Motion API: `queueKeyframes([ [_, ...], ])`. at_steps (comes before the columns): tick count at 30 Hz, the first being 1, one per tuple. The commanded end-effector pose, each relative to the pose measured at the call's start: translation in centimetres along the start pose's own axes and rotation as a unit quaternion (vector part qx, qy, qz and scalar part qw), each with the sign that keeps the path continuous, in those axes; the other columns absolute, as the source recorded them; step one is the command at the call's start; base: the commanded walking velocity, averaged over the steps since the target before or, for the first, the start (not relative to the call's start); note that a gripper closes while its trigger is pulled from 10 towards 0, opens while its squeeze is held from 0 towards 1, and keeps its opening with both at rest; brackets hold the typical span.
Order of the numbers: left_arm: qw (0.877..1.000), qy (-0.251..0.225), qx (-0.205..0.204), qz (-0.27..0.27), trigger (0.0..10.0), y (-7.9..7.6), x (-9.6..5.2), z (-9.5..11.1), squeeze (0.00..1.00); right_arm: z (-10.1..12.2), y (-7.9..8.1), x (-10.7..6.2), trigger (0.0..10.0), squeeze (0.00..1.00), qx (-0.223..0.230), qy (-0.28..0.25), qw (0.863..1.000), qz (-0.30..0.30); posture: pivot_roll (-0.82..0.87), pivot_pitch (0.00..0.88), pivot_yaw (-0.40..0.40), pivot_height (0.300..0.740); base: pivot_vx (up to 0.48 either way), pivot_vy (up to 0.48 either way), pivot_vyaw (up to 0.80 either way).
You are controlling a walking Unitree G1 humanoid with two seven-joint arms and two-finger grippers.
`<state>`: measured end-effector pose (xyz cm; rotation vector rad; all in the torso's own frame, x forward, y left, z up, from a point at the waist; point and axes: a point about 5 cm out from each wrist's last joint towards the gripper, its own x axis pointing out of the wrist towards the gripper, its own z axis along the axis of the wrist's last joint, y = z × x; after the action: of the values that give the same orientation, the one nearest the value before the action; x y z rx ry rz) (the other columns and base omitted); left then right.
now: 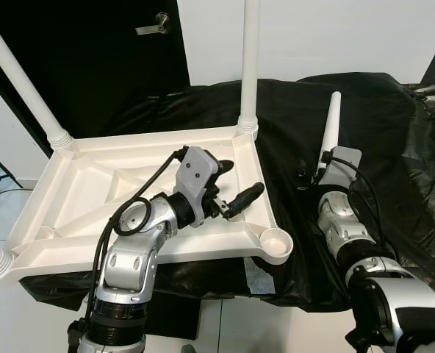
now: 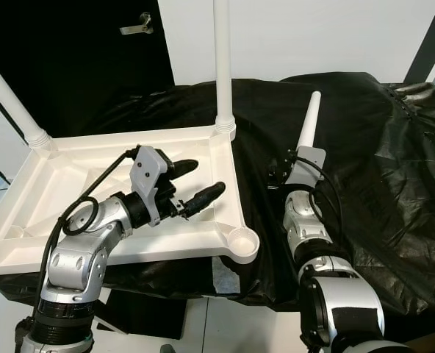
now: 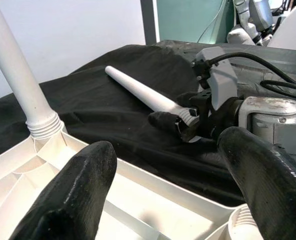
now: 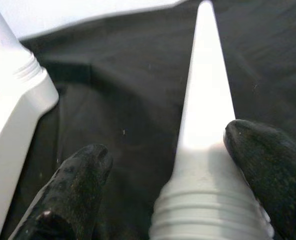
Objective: Building children table
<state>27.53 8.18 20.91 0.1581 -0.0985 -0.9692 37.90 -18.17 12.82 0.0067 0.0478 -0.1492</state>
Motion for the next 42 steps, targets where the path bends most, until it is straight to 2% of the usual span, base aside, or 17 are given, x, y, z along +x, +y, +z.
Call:
queueKeyframes([
  [1, 0.998, 0.002, 0.003, 0.056, 10.0, 0.8, -0.1, 0.0, 0.0, -0.5, 0.2, 0.1, 10.0, 0.0, 0.007, 0.032, 0.999, 0.008, 0.06, 0.0, 0.073, 0.74, 0.0, 0.0, 0.0],
  [10, 0.998, 0.003, 0.005, 0.057, 10.0, 0.8, -0.2, 0.0, 0.0, -1.0, 0.0, 0.3, 10.0, 0.0, 0.017, 0.067, 0.998, 0.01, 0.06, 0.0, 0.072, 0.74, 0.0, 0.0, 0.0],
  [12, 0.998, 0.002, 0.006, 0.058, 10.0, 0.8, -0.3, 0.1, 0.0, -1.6, -0.5, 0.2, 10.0, 0.0, 0.013, 0.093, 0.996, -0.003, 0.06, 0.0, 0.073, 0.74, 0.0, 0.0, 0.0],
  [21, 0.998, 0.002, 0.008, 0.058, 10.0, 0.9, -0.2, 0.1, 0.0, -1.7, -1.0, 0.2, 10.0, 0.0, 0.05, 0.096, 0.994, -0.035, 0.06, 0.0, 0.079, 0.74, 0.0, 0.0, 0.0],
  [27, 0.998, 0.002, 0.01, 0.056, 10.0, 0.9, -0.1, 0.1, 0.0, -1.6, -1.0, 0.2, 9.8, 0.0, 0.047, 0.098, 0.993, -0.043, 0.05, 0.0, 0.081, 0.74, 0.0, 0.0, 0.0],
  [28, 0.998, 0.002, 0.01, 0.056, 10.0, 0.9, -0.1, 0.1, 0.0, -1.6, -1.0, 0.3, 2.7, 0.0, 0.047, 0.1, 0.993, -0.045, 0.06, 0.0, 0.079, 0.74, 0.0, 0.0, 0.0],
  [29, 0.998, 0.002, 0.01, 0.056, 10.0, 0.9, -0.1, 0.1, 0.0, -1.7, -1.1, 0.3, 0.6, 0.0, 0.05, 0.104, 0.992, -0.051, 0.06, 0.0, 0.075, 0.74, 0.0, 0.0, 0.0],
  [30, 0.998, 0.003, 0.011, 0.057, 10.0, 1.0, -0.1, 0.1, 0.0, -1.7, -1.1, 0.3, 0.0, 0.0, 0.051, 0.107, 0.992, -0.053, 0.06, 0.0, 0.075, 0.74, 0.0, 0.0, 0.0],
  [39, 0.998, 0.001, 0.014, 0.063, 10.0, 1.3, -0.1, 0.0, 0.0, -1.9, -1.3, 0.0, 0.0, 0.0, 0.038, 0.094, 0.993, -0.066, 0.05, 0.0, 0.06, 0.74, 0.0, 0.0, 0.0],
  [40, 0.998, 0.0, 0.017, 0.065, 10.0, 1.3, 0.0, 0.1, 0.0, -1.8, -1.3, 0.0, 3.5, 0.0, 0.029, 0.085, 0.994, -0.07, 0.05, 0.0, 0.058, 0.74, 0.0, 0.0, 0.0],
  [41, 0.998, -0.001, 0.017, 0.067, 10.0, 1.5, 0.1, 0.0, 0.0, -1.1, -1.4, 0.0, 10.0, 0.0, 0.004, 0.048, 0.997, -0.066, 0.04, 0.0, 0.055, 0.74, 0.0, 0.0, 0.0],
  [42, 0.997, -0.001, 0.014, 0.07, 10.0, 1.6, 0.3, 0.0, 0.0, -0.4, -1.3, -0.1, 10.0, 0.0, -0.01, 0.009, 0.998, -0.058, 0.04, 0.0, 0.05, 0.74, 0.0, 0.0, 0.0],
])
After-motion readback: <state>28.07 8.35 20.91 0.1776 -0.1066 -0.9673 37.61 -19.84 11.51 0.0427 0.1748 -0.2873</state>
